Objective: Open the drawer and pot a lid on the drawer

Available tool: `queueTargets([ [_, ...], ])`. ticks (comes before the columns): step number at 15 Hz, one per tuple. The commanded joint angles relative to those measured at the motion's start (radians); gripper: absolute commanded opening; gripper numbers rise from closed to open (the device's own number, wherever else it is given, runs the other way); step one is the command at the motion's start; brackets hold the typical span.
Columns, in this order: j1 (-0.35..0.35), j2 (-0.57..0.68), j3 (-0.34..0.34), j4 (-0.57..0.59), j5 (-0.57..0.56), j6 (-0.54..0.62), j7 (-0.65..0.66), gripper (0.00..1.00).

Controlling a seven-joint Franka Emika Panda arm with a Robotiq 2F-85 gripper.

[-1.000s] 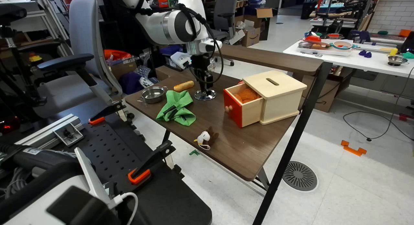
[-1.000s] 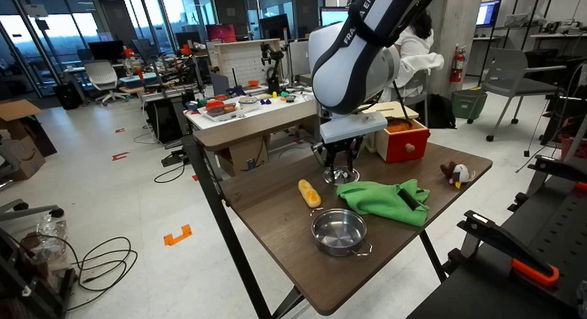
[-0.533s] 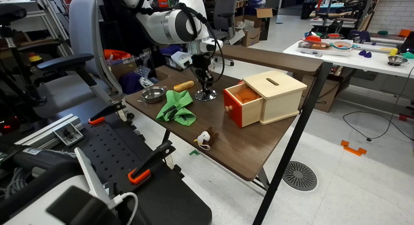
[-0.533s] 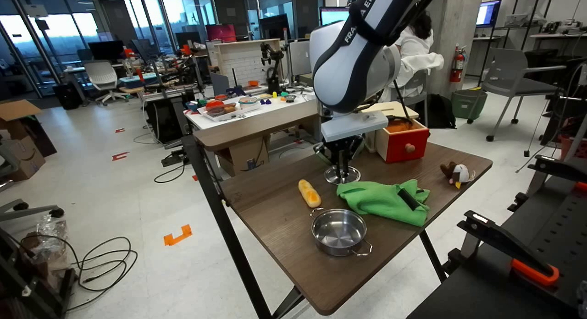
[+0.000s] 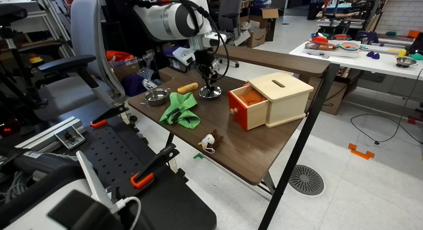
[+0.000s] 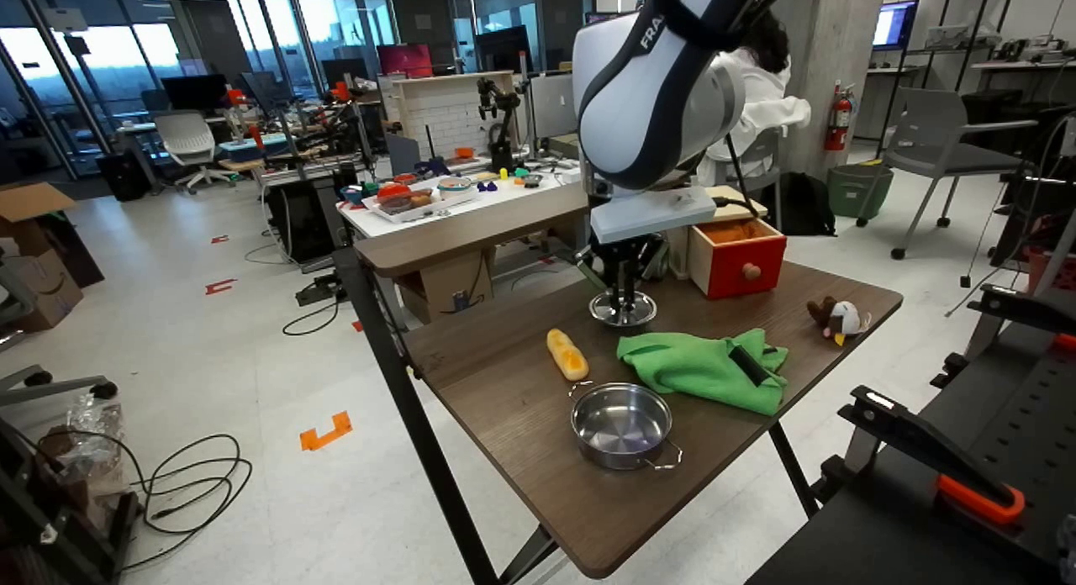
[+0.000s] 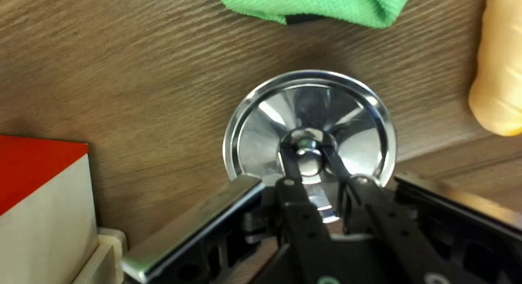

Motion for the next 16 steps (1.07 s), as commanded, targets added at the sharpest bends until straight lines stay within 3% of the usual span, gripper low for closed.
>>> queueTargets([
  [1,0.017,-0.154,0.010,-0.178,-0.003,0.086,-0.048,0.05],
  [8,0.115,-0.284,0.000,-0.386,-0.113,0.174,-0.103,0.05],
  [16,0.196,-0.326,0.004,-0.512,-0.192,0.232,-0.140,0.05],
])
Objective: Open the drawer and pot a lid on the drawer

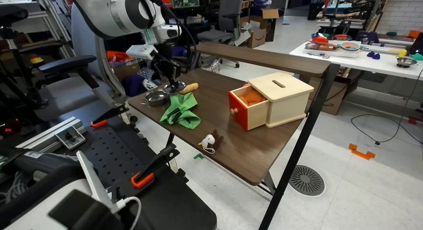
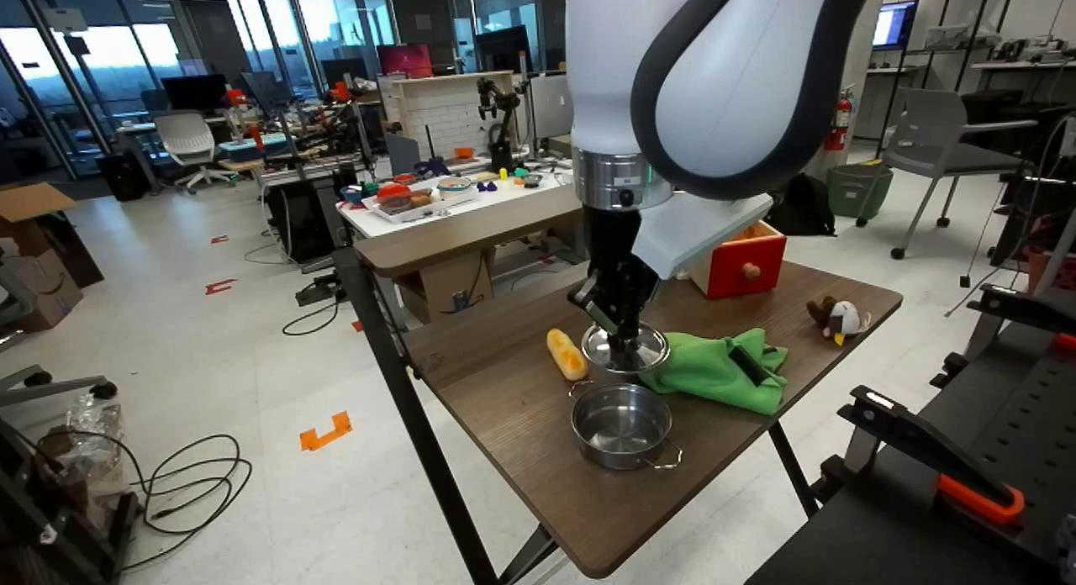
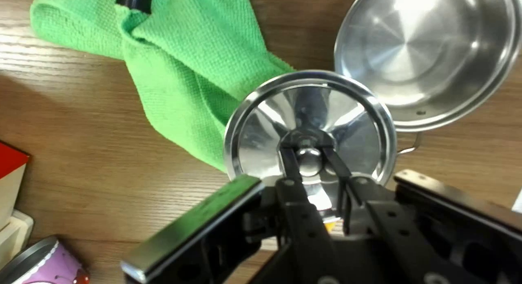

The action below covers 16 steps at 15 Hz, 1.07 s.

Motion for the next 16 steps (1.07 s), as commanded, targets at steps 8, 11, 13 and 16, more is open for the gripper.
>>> queueTargets([
  [8,-0.022,-0.053,0.076,-0.087,0.006,0.087,-0.130,0.05],
  [11,-0.035,-0.050,0.109,-0.086,0.014,0.076,-0.162,0.05],
  [13,-0.039,-0.045,0.120,-0.083,0.014,0.071,-0.173,0.05],
  [16,-0.031,-0.033,0.113,-0.077,0.010,0.056,-0.172,0.05],
])
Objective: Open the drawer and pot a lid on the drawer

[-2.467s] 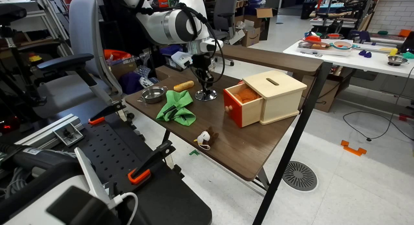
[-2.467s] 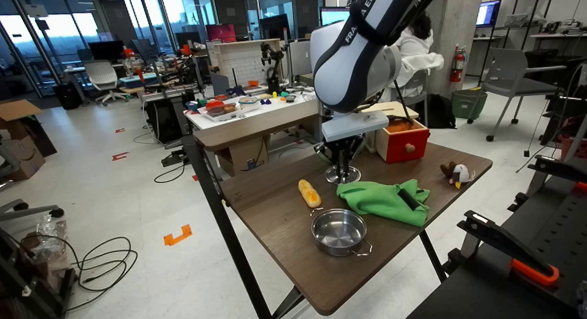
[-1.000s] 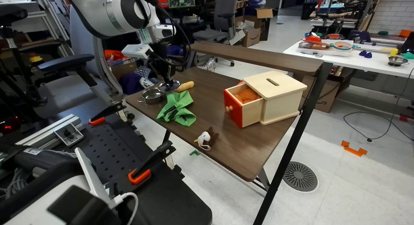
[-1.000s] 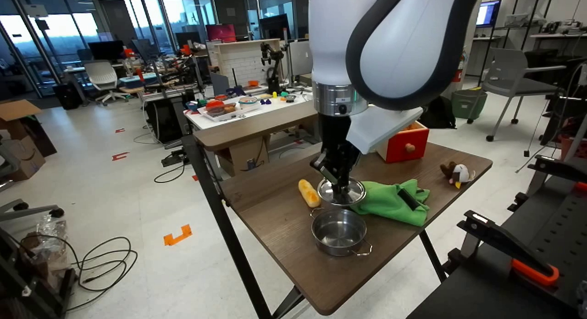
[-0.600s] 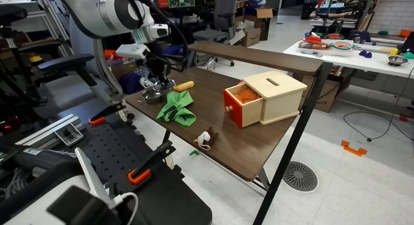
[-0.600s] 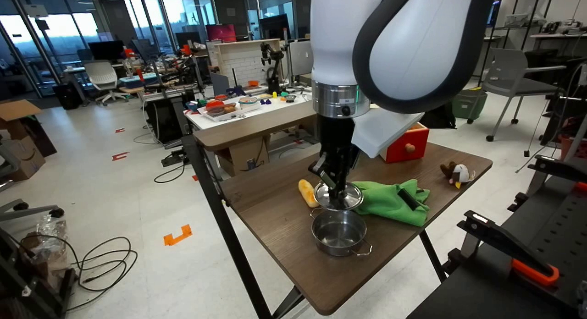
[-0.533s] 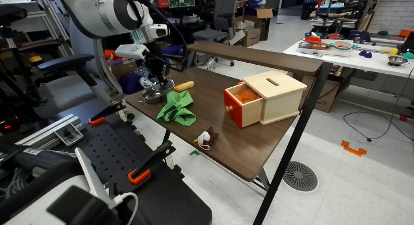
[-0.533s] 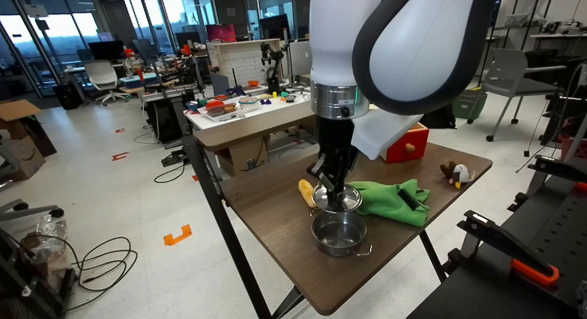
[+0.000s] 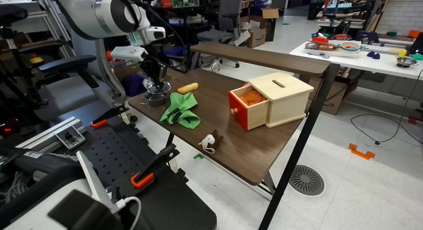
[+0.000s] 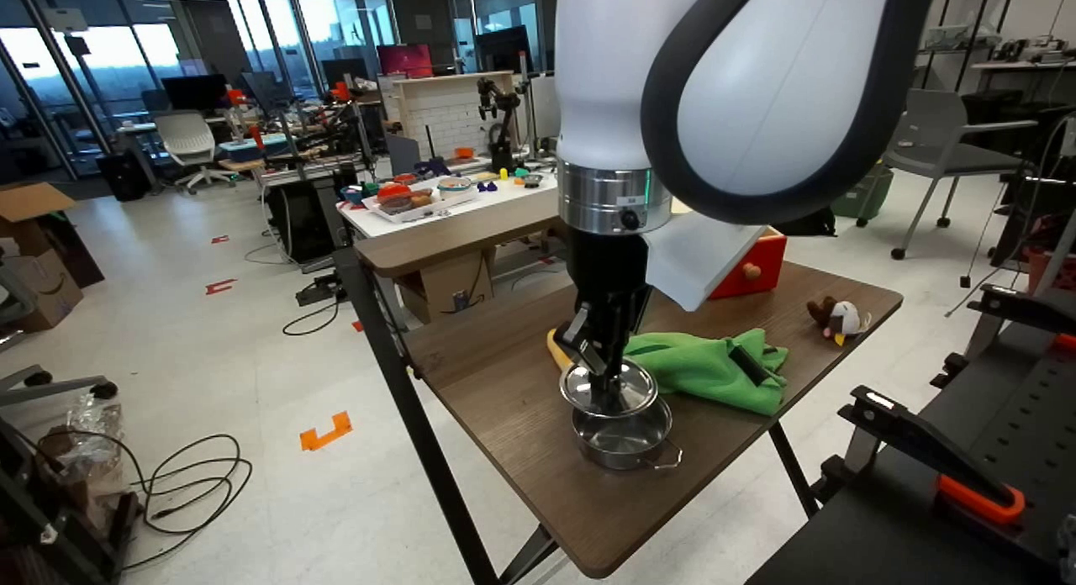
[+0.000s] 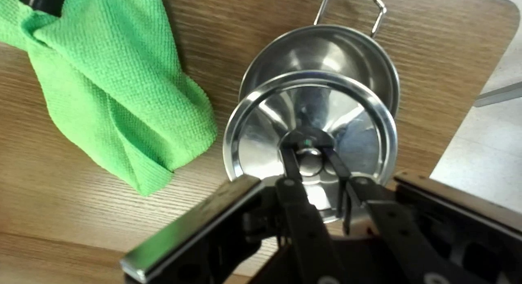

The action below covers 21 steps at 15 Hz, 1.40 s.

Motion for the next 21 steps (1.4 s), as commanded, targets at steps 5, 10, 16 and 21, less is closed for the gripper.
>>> queueTargets([
  [5,-0.019,0.008,0.017,-0.006,0.011,-0.015,-0.037,0.05],
  [10,-0.008,0.022,0.016,-0.001,0.008,-0.015,-0.033,0.05],
  [16,0.001,0.039,0.010,0.006,0.006,-0.015,-0.027,0.05],
  [21,0.010,0.042,0.006,0.010,0.003,-0.010,-0.021,0.05],
])
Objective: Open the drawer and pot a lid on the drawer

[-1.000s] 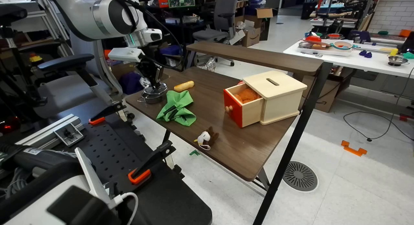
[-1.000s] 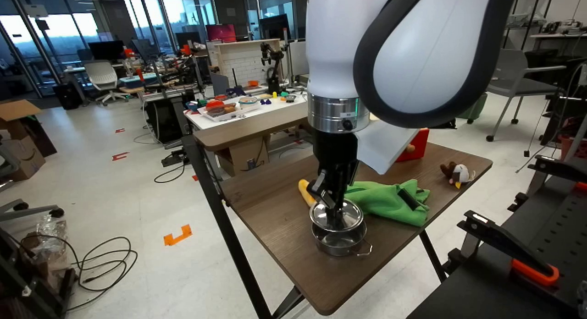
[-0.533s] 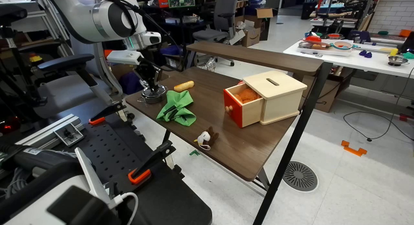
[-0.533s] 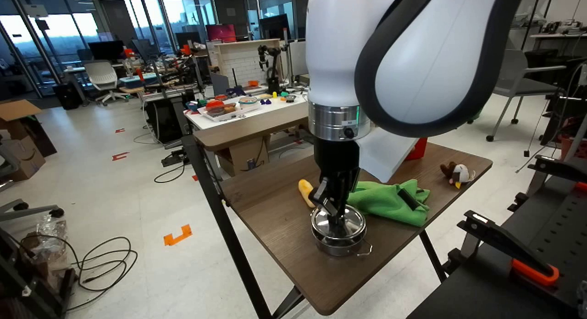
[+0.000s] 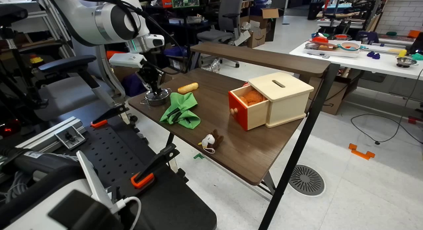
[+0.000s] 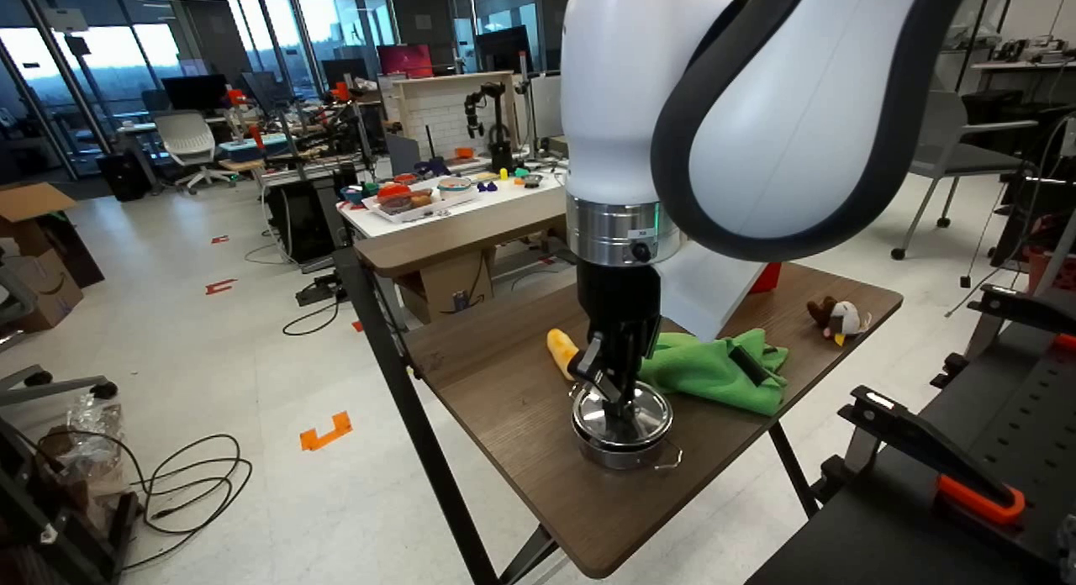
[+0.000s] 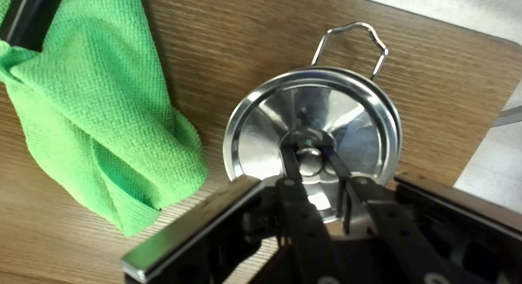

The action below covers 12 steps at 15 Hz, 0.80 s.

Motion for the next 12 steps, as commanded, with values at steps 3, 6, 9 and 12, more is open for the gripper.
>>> queueTargets([
  [3,0.015,0.009,-0.003,0.016,0.002,-0.009,-0.008,0.05],
  [6,0.019,0.012,-0.005,0.018,0.000,-0.012,-0.008,0.05],
  [9,0.017,0.015,-0.003,0.024,0.006,-0.035,-0.008,0.46],
  [12,0.019,0.016,-0.007,0.024,0.004,-0.036,-0.005,0.66],
])
